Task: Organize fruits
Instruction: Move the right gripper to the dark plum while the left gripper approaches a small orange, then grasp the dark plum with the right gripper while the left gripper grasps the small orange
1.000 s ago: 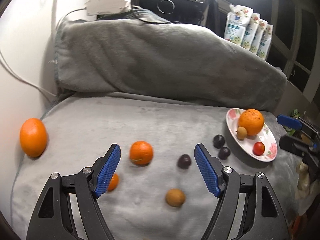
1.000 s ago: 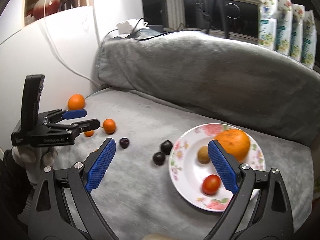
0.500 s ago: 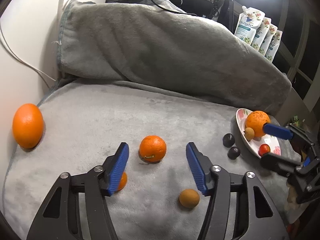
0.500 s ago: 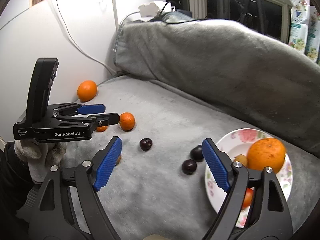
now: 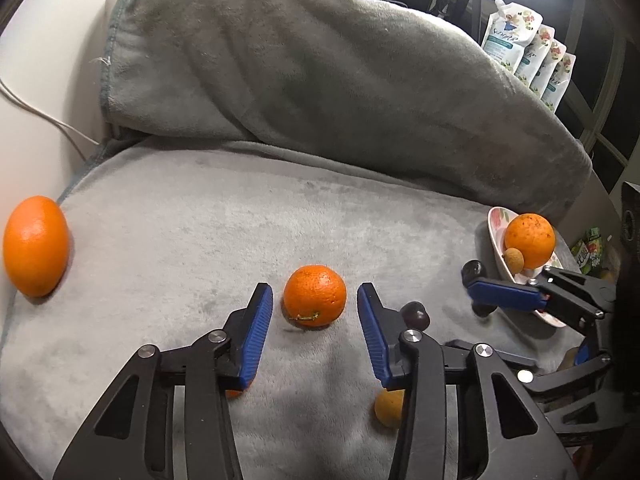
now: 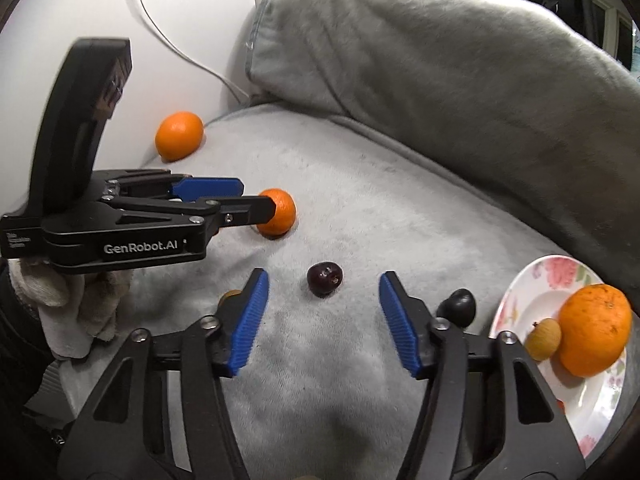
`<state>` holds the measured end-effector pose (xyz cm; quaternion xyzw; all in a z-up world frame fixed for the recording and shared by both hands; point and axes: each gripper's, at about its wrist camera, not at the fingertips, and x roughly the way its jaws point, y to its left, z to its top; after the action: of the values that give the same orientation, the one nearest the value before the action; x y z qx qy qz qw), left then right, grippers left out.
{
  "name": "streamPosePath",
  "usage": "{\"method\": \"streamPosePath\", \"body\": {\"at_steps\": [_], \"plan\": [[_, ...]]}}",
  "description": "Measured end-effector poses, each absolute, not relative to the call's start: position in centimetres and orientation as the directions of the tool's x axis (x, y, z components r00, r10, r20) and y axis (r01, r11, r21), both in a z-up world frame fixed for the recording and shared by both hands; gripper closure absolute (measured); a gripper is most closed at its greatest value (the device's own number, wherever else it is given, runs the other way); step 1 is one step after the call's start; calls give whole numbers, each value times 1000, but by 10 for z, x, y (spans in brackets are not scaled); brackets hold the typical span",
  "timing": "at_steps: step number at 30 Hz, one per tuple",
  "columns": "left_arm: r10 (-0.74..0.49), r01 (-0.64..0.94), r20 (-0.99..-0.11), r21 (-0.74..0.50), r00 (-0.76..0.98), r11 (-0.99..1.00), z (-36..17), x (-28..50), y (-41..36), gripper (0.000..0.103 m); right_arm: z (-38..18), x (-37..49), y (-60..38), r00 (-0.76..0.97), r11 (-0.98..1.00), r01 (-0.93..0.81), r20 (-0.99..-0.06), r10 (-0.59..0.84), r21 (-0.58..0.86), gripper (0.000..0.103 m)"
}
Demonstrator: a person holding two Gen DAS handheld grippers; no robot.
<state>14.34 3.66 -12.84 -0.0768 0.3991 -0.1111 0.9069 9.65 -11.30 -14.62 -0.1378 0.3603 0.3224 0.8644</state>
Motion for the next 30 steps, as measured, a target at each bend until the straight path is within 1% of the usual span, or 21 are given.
{"method": "streamPosePath", "body": {"at_steps": [3,7,9,14,16,23,25,27,30], "plan": [[-264,146,-715,-223,648,964,-132,147,34,62,-154,102,-108,524,758,-652,-727,445,-5,47],[-261,150,-725,-216,637,965,-136,148,32,62,-160,108,-101,511,758,-652,-741,435,-5,55],[-258,152,-728,-210,635,966,-137,149,31,62,-163,110,-98,509,760,-650,-746,429,-6,56],[-255,146,-737,-211,625,967,-141,153,31,68,-168,116,-94,504,767,-642,-756,416,-5,58],[-256,145,-739,-213,624,966,-142,154,32,68,-170,119,-93,495,764,-645,-762,417,0,62],[-253,145,-736,-208,627,967,-144,156,31,69,-173,125,-90,487,768,-640,-768,416,9,67],[-252,145,-736,-208,628,967,-143,156,31,69,-173,126,-90,488,768,-641,-768,415,7,73],[-251,144,-736,-207,629,968,-144,156,31,69,-173,126,-89,487,765,-644,-767,418,9,77],[-250,144,-735,-206,631,968,-143,155,32,70,-172,126,-89,487,765,-644,-764,423,13,78]]}}
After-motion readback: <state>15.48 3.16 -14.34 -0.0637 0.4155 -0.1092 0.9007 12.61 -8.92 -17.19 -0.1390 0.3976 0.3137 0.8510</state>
